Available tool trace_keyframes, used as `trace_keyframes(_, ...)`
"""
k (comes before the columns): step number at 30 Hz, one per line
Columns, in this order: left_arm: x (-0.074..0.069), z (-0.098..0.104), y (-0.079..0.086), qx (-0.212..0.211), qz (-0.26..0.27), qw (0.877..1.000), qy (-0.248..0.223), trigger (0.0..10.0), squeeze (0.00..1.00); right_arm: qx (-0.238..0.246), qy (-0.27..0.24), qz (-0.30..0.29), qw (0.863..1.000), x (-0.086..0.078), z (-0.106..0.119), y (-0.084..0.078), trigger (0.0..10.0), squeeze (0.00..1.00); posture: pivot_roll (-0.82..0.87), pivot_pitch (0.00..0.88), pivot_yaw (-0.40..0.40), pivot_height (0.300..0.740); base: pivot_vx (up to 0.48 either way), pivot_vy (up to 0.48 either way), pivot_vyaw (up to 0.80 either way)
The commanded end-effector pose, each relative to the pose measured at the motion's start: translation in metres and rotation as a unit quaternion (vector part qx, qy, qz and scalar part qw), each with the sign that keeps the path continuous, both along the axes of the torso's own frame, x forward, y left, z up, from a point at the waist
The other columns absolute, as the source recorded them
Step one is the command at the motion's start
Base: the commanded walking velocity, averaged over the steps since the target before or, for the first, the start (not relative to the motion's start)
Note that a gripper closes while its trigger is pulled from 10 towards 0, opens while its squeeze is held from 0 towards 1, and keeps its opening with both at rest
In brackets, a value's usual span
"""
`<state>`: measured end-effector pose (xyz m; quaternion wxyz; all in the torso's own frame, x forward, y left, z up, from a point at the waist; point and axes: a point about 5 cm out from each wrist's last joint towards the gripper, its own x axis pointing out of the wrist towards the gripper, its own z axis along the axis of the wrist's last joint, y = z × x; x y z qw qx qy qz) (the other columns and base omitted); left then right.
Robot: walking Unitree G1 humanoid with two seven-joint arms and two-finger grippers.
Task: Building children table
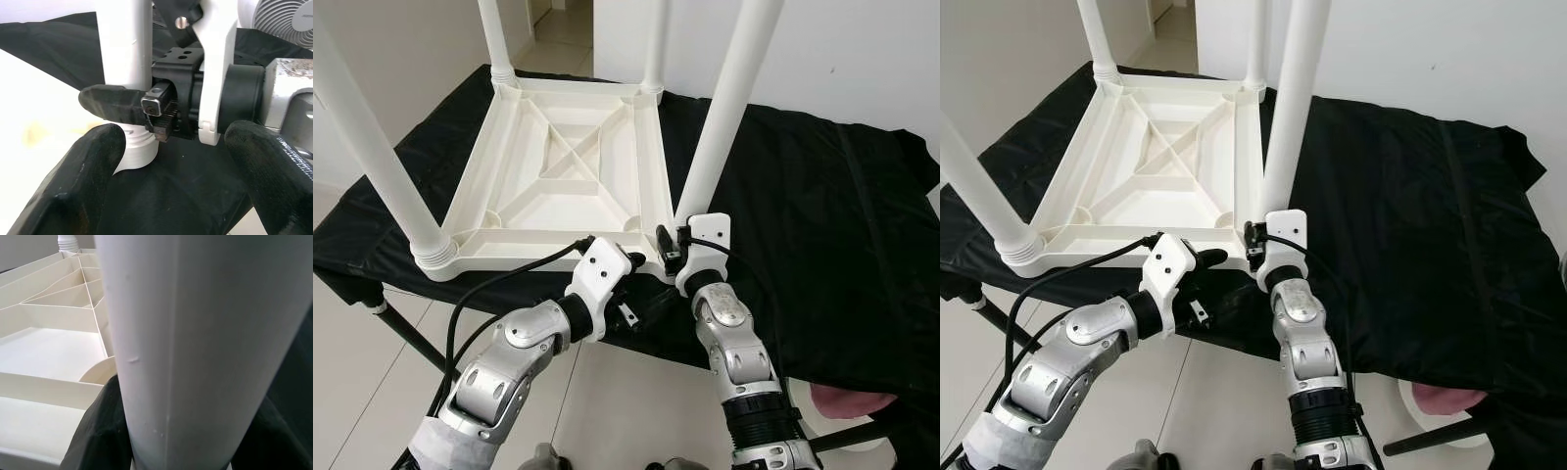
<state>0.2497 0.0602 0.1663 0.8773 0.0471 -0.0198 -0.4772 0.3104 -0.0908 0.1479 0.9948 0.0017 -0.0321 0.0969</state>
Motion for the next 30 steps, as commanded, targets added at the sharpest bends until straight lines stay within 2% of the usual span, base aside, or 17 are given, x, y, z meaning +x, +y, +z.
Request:
trace_keyframes(1, -0.001, -0.001, -0.002, 0.002, -0.009, 1.0, 0.001, 10.0, 0.0, 0.012, -0.013, 0.005, 1.0, -0.001, 0.007, 0.002, 10.0, 0.0, -0.07, 0.044, -0.022, 0.74, 0.0, 0.0, 0.0)
trace_keyframes(2, -0.001, -0.001, -0.002, 0.003, -0.009, 1.0, 0.001, 10.0, 0.0, 0.013, -0.01, 0.001, 1.0, -0.002, 0.008, 0.001, 10.0, 0.86, -0.07, 0.044, -0.022, 0.74, 0.0, 0.0, 0.0)
trace_keyframes(4, -0.001, -0.001, -0.002, 0.003, -0.009, 1.0, 0.001, 10.0, 0.0, 0.013, -0.01, 0.001, 1.0, -0.002, 0.008, 0.001, 10.0, 0.86, -0.07, 0.044, -0.022, 0.74, 0.0, 0.0, 0.0)
trace_keyframes(5, -0.001, -0.001, -0.001, 0.003, -0.009, 1.0, 0.0, 10.0, 0.0, 0.019, -0.007, -0.001, 1.0, -0.004, 0.009, 0.002, 10.0, 1.0, -0.07, 0.044, -0.022, 0.74, 0.0, 0.0, 0.0)
trace_keyframes(8, -0.001, -0.001, -0.001, 0.003, -0.009, 1.0, 0.001, 10.0, 0.0, 0.022, -0.006, -0.001, 1.0, -0.005, 0.01, 0.001, 10.0, 1.0, -0.07, 0.041, -0.024, 0.74, 0.0, 0.0, 0.0)
trace_keyframes(9, -0.001, -0.001, -0.001, 0.003, -0.006, 1.0, 0.0, 10.0, 0.0, 0.031, -0.009, 0.037, 0.999, -0.005, 0.015, -0.002, 10.0, 1.0, -0.07, 0.045, -0.028, 0.74, 0.0, 0.0, 0.0)
trace_keyframes(14, -0.001, -0.001, 0.0, 0.002, -0.003, 1.0, 0.0, 10.0, 0.0, 0.028, -0.009, 0.066, 0.997, -0.004, 0.016, -0.005, 10.0, 1.0, -0.07, 0.046, -0.027, 0.74, 0.0, 0.0, 0.0)
trace_keyframes(15, 0.0, 0.0, 0.0, 0.002, -0.001, 1.0, -0.001, 10.0, 0.0, 0.018, -0.005, 0.091, 0.996, -0.002, 0.017, -0.01, 10.0, 0.87, -0.08, 0.05, -0.022, 0.74, 0.0, 0.0, 0.0)
trace_keyframes(16, 0.0, 0.0, 0.0, 0.002, -0.001, 1.0, -0.001, 10.0, 0.0, 0.018, -0.005, 0.091, 0.996, -0.002, 0.017, -0.01, 10.0, 0.87, -0.08, 0.05, -0.022, 0.74, 0.0, 0.0, 0.0)
trace_keyframes(17, 0.001, 0.0, 0.001, 0.001, 0.0, 1.0, -0.001, 10.0, 0.0, 0.002, -0.001, 0.12, 0.993, 0.001, 0.016, -0.018, 10.0, 0.0, -0.08, 0.051, -0.019, 0.74, 0.0, 0.0, 0.0)
trace_keyframes(20, 0.003, 0.001, 0.001, 0.0, 0.001, 1.0, -0.003, 10.0, 0.0, -0.059, -0.005, 0.186, 0.981, 0.01, 0.014, -0.04, 10.0, 0.0, -0.08, 0.05, -0.015, 0.74, 0.0, 0.0, 0.0)
trace_keyframes(26, 0.005, 0.002, 0.001, 0.001, 0.0, 1.0, -0.006, 10.0, 0.0, -0.096, 0.003, 0.239, 0.966, 0.016, 0.009, -0.05, 10.0, 0.0, -0.08, 0.045, -0.005, 0.74, 0.0, 0.0, 0.0)
trace_keyframes(30, 0.007, 0.004, 0.001, 0.003, -0.003, 1.0, -0.009, 10.0, 0.0, -0.124, 0.005, 0.291, 0.949, 0.023, 0.008, -0.052, 10.0, 0.0, -0.08, 0.039, 0.002, 0.74, 0.0, 0.0, 0.0)
